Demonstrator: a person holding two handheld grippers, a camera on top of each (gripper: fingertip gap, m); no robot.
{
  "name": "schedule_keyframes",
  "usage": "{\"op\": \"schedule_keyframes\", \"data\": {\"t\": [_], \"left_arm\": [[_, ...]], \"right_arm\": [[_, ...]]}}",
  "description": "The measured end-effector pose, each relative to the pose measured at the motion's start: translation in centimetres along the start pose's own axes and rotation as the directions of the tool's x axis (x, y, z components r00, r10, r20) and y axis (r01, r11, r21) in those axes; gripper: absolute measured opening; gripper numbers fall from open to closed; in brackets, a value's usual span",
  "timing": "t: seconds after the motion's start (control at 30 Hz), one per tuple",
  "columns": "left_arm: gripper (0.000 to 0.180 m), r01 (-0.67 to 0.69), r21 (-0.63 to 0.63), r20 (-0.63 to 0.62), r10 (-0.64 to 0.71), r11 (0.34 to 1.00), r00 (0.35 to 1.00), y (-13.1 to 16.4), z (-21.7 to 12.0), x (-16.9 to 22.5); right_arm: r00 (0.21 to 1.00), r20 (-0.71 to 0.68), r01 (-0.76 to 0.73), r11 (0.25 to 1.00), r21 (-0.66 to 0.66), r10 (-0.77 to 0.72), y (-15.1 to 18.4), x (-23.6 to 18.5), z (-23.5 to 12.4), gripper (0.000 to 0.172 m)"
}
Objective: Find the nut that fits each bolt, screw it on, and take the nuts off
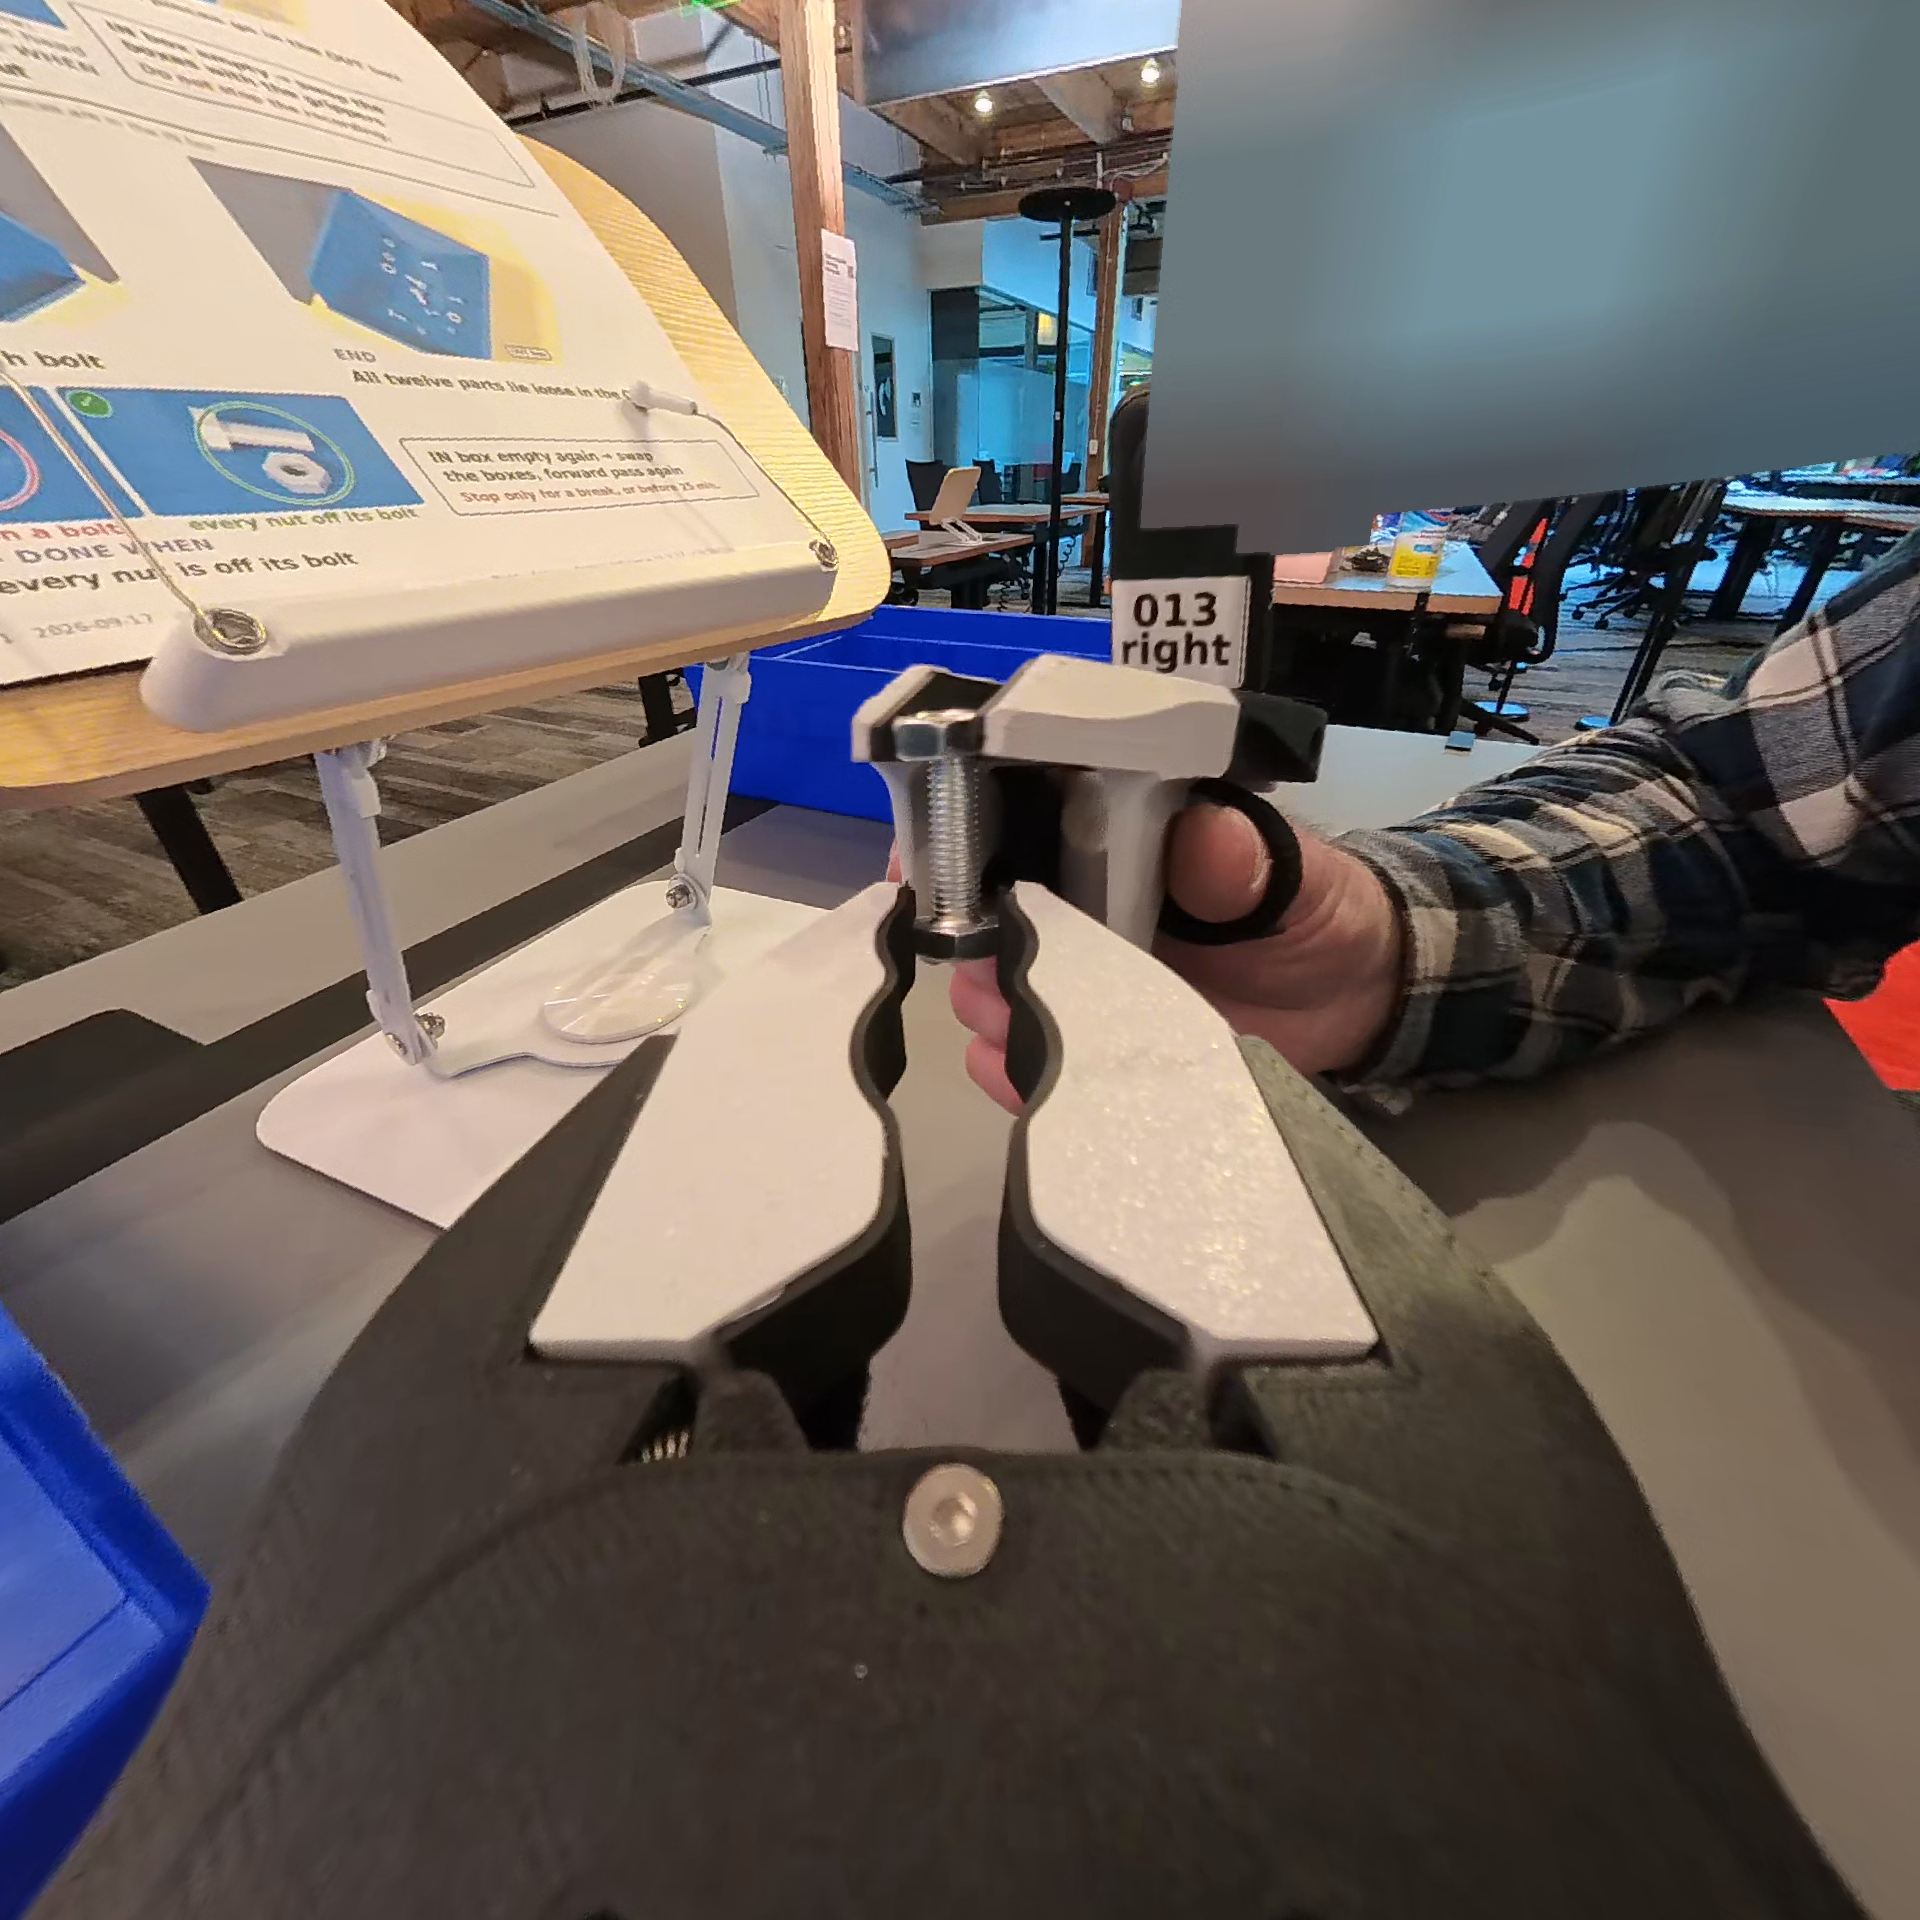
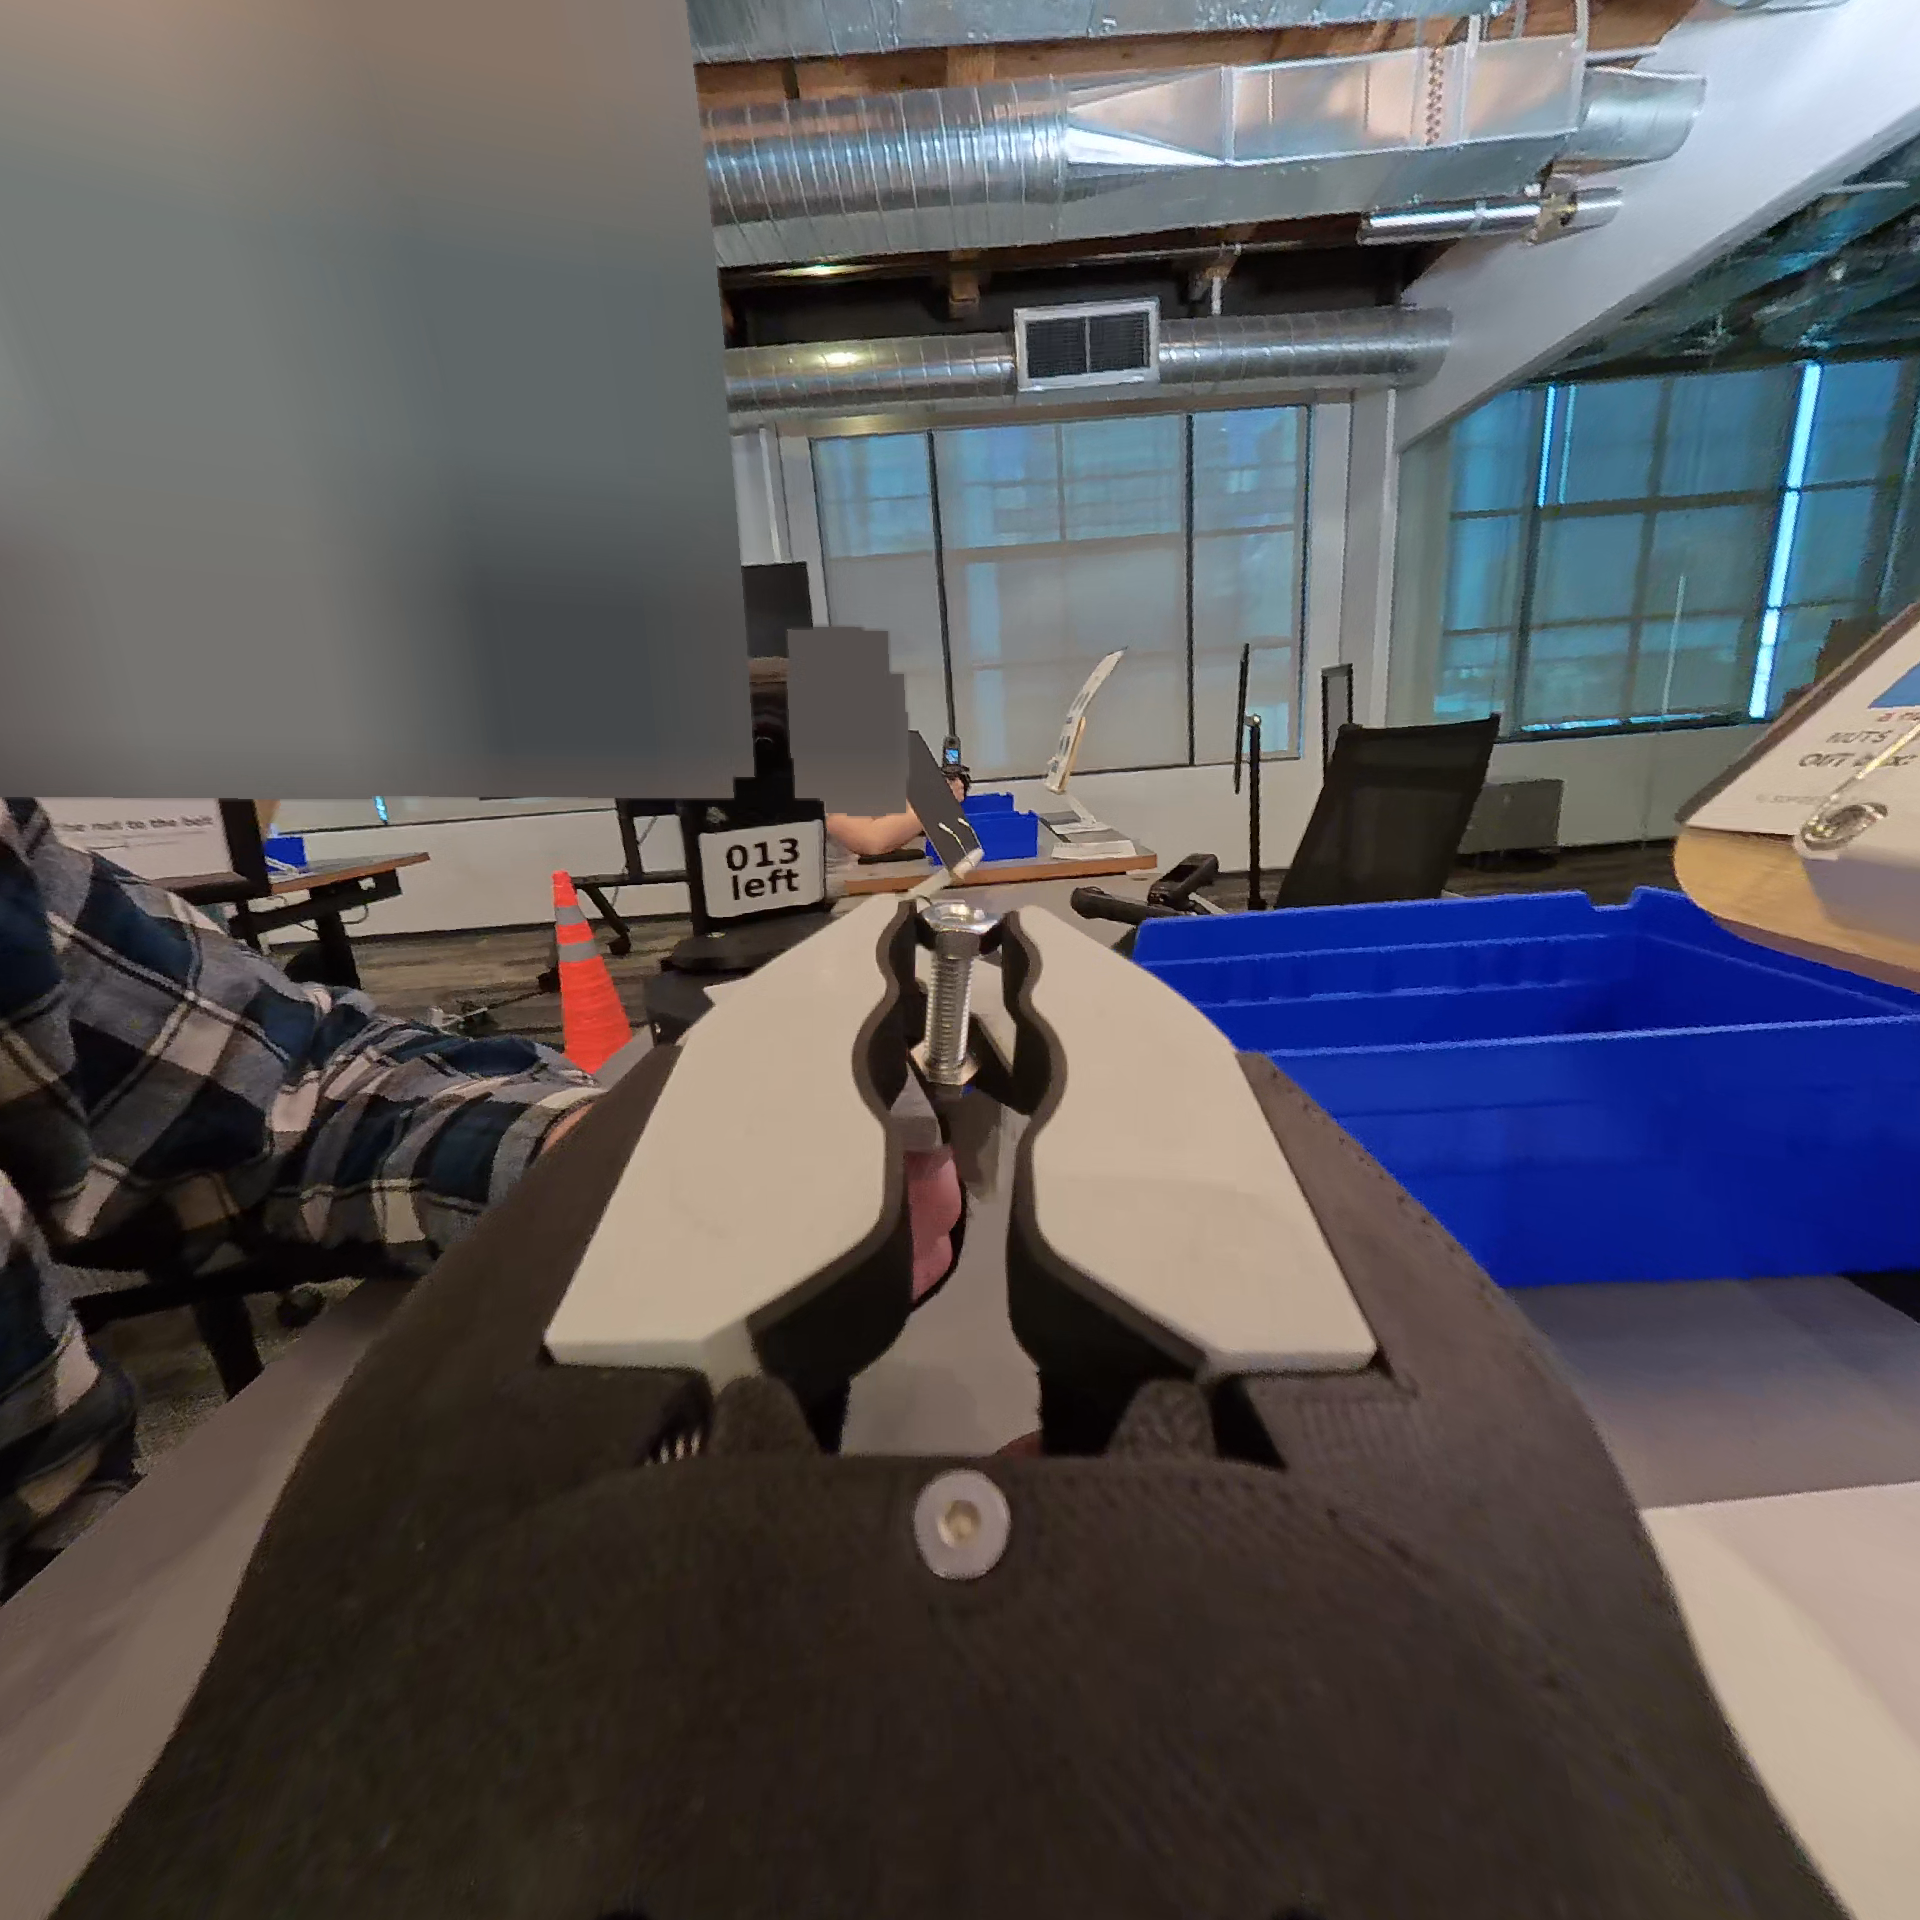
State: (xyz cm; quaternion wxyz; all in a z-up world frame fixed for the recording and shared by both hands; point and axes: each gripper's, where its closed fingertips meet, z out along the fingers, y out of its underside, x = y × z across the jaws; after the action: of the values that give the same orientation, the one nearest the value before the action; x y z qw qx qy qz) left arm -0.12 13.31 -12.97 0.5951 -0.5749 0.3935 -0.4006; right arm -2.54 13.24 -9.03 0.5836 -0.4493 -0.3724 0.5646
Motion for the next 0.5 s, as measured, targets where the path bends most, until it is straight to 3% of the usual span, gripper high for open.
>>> {"op": "schedule_keyframes", "data": {"t": [0.23, 0.5], "left_arm": [[0.014, 0.056, 0.034, -0.072, -0.053, 0.998, 0.996, -0.4, 0.0, 0.8], [0.014, 0.211, 0.101, -0.265, -0.178, 0.972, 0.948, -1.5, -0.2, 2.6]], "right_arm": [[0.997, 0.072, -0.025, 0.999, 0.031, 0.023, -0.1, -0.6, -0.1, 0.016], [0.98, 0.192, -0.076, 0.993, 0.087, 0.058, -0.9, -2.0, -0.1, 0.016]]}}
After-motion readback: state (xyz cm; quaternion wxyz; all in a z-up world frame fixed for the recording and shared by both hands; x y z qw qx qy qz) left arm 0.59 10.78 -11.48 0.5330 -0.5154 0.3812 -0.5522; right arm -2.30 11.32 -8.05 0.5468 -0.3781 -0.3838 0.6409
